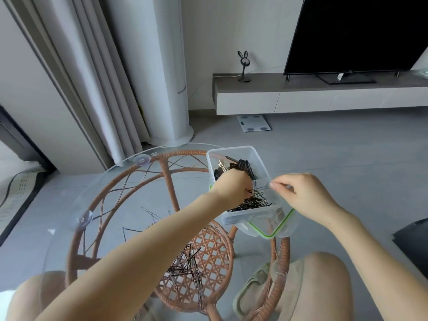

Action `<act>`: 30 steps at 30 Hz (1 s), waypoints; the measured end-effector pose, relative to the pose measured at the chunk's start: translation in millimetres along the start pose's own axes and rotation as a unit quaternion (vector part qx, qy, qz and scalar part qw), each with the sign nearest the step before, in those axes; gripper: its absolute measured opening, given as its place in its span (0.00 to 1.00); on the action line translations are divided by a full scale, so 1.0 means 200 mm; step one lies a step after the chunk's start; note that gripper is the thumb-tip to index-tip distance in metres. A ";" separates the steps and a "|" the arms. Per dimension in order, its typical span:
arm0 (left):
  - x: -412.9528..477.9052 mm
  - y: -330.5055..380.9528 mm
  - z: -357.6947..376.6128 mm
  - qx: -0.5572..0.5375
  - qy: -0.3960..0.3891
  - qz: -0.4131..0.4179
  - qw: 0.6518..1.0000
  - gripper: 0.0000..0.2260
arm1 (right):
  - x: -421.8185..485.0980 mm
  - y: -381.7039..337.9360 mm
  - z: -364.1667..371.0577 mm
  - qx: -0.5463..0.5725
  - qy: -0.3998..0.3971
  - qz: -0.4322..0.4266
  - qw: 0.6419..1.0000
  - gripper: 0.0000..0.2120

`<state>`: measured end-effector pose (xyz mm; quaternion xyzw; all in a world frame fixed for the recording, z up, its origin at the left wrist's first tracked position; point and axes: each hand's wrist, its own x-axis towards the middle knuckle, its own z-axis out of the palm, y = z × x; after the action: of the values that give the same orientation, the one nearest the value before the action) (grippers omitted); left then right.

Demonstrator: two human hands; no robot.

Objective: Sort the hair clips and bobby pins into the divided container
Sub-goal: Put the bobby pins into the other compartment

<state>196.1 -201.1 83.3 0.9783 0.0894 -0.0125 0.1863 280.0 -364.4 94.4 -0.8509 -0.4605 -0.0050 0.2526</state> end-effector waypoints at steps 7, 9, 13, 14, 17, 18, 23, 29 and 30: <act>-0.13 -0.02 -0.15 -0.056 -0.031 0.019 0.998 0.15 | 0.02 -0.06 0.01 -0.037 0.010 -0.005 0.999 0.07; -0.22 -0.08 -0.22 -0.118 0.023 -0.001 0.993 0.12 | -0.01 -0.13 0.00 -0.011 0.027 -0.024 0.999 0.06; -0.45 -0.35 -0.23 -0.110 0.149 -0.094 0.978 0.13 | -0.19 -0.34 0.09 0.142 -0.051 -0.042 0.988 0.14; -0.52 -0.44 -0.20 -0.096 0.162 -0.123 0.974 0.15 | -0.25 -0.38 0.14 0.172 -0.083 -0.043 0.981 0.19; -0.74 -0.68 -0.05 -0.083 0.132 -0.191 0.969 0.28 | -0.40 -0.47 0.41 0.187 -0.130 -0.045 0.973 0.32; -0.81 -0.74 0.02 -0.083 0.119 -0.207 0.968 0.35 | -0.45 -0.49 0.51 0.181 -0.124 -0.031 0.975 0.35; -0.96 -0.68 0.27 -0.074 0.158 -0.243 0.954 0.33 | -0.49 -0.67 0.82 0.100 -0.016 0.068 0.993 0.38; -0.83 -0.50 0.28 -0.177 0.235 -0.268 0.917 0.21 | -0.27 -0.91 0.96 0.115 0.033 0.119 0.986 0.31; -0.83 -0.47 0.28 -0.207 0.246 -0.266 0.909 0.20 | -0.26 -0.94 0.97 0.153 0.035 0.120 0.980 0.28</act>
<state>17.1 -163.2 6.9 0.8297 0.3902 0.1984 0.3465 59.4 -236.4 -7.2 -0.8503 -0.3416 0.0665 0.3947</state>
